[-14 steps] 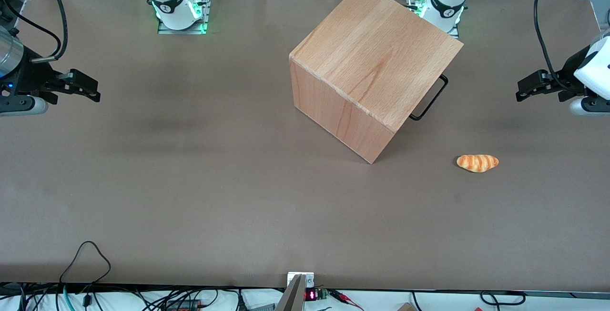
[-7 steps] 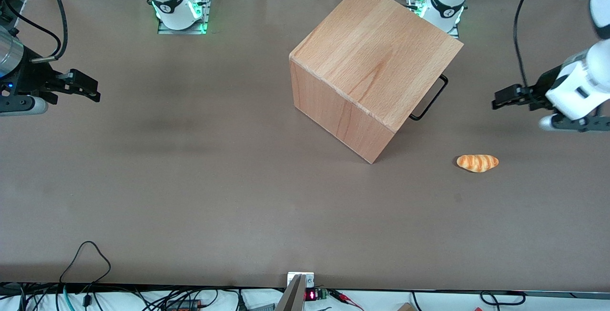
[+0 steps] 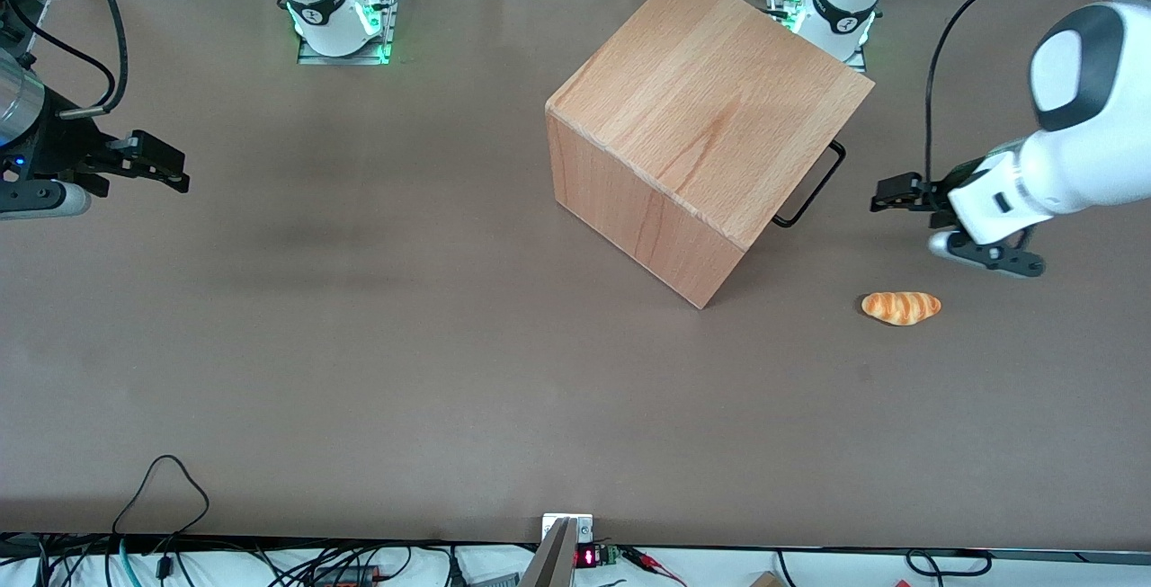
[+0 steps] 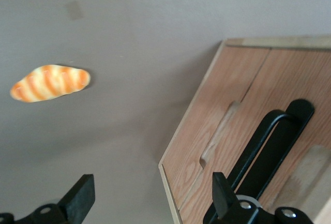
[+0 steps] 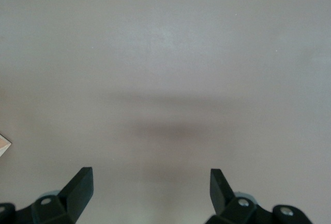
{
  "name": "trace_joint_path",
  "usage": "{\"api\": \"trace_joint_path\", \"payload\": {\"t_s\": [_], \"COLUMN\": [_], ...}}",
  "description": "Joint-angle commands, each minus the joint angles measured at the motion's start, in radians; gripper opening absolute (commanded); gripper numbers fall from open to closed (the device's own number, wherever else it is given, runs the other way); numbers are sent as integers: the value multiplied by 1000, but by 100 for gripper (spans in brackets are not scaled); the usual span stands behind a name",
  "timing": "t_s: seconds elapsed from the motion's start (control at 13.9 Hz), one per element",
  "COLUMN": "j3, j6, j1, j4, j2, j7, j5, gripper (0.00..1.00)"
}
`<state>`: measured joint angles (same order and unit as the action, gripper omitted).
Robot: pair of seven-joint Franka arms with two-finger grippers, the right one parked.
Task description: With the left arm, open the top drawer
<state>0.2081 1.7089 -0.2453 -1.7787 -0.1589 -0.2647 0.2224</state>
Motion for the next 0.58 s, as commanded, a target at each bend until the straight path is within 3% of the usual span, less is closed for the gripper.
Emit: {"api": "trace_joint_path", "payload": {"t_s": [0.0,0.36,0.51], "j3": [-35,-69,-67], "j6": [26,28,32], "j1": [-3,-9,-9], "j4": [-50,-70,-88], "j2": [12,12,7], "j7": [-77,-88,-145], "j5": [25,26,61], "gripper": [100,100,100]}}
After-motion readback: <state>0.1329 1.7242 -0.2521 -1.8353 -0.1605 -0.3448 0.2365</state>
